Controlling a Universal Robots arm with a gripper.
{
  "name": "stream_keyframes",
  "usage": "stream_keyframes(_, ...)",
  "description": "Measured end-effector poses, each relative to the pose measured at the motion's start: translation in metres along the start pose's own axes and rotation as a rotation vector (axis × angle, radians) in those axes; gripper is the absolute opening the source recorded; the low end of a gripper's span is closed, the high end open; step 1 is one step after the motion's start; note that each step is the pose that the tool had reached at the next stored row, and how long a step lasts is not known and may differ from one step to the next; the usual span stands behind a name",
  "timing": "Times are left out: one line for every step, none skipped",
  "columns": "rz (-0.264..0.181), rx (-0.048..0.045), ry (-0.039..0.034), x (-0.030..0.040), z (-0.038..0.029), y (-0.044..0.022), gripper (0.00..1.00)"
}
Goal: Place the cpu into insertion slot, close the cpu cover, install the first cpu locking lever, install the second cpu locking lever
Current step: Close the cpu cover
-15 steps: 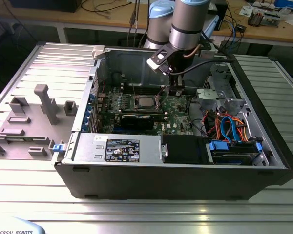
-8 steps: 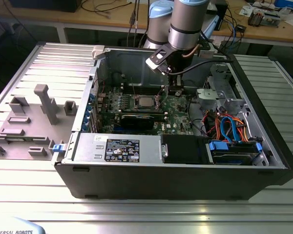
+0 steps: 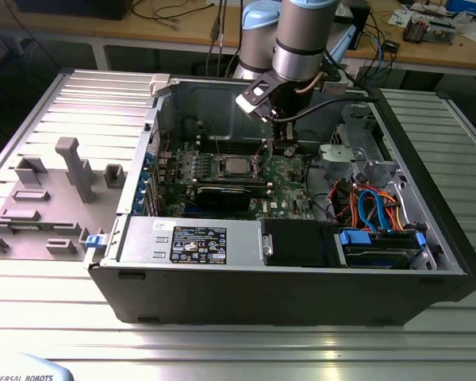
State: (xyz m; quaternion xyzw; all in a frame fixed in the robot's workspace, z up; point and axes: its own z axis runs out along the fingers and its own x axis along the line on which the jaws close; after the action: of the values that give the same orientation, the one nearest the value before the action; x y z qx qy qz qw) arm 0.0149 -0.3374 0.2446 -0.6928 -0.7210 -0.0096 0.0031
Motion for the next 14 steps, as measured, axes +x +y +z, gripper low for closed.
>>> stream_keyframes(0.000, 0.0000, -0.0001, 0.0000, 0.0000, -0.0001, 0.11)
stream_keyframes(0.000, 0.0000, 0.0000, 0.0000, 0.0000, -0.0004, 0.11)
stream_keyframes(0.000, 0.0000, 0.0000, 0.0000, 0.0000, -0.0006, 0.11)
stream_keyframes(0.000, 0.0000, 0.0000, 0.0000, 0.0000, -0.0008, 0.11)
stream_keyframes(0.000, 0.0000, 0.0000, 0.0001, 0.0000, -0.0019, 0.11)
stream_keyframes(0.000, 0.0000, 0.0000, 0.0001, 0.0000, -0.0030, 0.11)
stream_keyframes(0.000, 0.0000, 0.0000, 0.0001, 0.0000, -0.0030, 0.11)
stream_keyframes(0.000, 0.0000, 0.0000, 0.0001, 0.0000, -0.0030, 0.11)
stream_keyframes(0.000, 0.0000, 0.0000, 0.0001, 0.0000, -0.0031, 0.11)
stream_keyframes(0.000, 0.0000, 0.0000, 0.0001, 0.0000, -0.0031, 0.11)
stream_keyframes(0.000, 0.0000, -0.0001, 0.0001, 0.0000, -0.0031, 0.11)
stream_keyframes(0.000, 0.0000, 0.0000, 0.0001, 0.0000, -0.0032, 0.11)
stream_keyframes(0.000, 0.0001, 0.0000, 0.0001, 0.0000, -0.0032, 0.11)
stream_keyframes(0.000, 0.0000, 0.0000, 0.0001, 0.0000, -0.0032, 0.11)
